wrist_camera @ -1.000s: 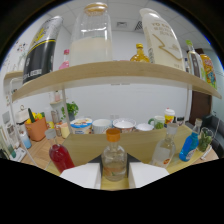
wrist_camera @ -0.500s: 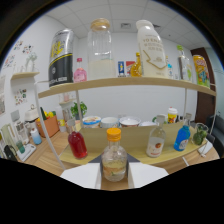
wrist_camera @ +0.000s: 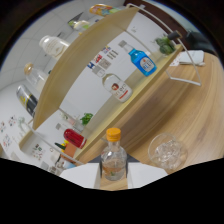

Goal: Make me a cup of Mount Fuji.

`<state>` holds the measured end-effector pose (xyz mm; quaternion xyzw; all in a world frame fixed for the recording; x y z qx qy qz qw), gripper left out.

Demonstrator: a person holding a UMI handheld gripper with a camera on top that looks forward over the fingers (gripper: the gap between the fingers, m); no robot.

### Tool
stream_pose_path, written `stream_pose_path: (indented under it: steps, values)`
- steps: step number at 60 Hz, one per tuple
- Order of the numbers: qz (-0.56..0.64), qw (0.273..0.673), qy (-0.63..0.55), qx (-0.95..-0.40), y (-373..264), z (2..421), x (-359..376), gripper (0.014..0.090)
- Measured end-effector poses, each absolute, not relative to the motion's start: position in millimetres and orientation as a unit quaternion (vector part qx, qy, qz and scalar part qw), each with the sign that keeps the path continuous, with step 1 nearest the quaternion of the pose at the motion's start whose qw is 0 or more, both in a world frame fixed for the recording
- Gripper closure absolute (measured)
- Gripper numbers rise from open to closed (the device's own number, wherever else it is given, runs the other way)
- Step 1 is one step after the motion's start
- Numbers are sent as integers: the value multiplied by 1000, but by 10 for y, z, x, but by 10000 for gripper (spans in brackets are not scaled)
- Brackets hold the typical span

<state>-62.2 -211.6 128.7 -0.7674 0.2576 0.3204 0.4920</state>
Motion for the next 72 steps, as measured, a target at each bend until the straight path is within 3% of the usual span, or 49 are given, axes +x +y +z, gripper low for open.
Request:
stream_pose_path:
  steps: [13,32,42,50,61,66,72]
  values:
    - [503,398,415,-645,-2073,1349,-642,695]
    - [640,292,528,-476,-2061,1406,-581,693]
    - [640,284,533,-476,-2099,1372,-584,695]
    - [600,327,493,-538,-2104,1441,-641,693]
    - [434,476,331,-690,-2126,1765,-708,691]
    - [338,546,245,-726,-2117,1951,-785,690]
    - [253,587,152,-754,-2099,1986,-1017,691]
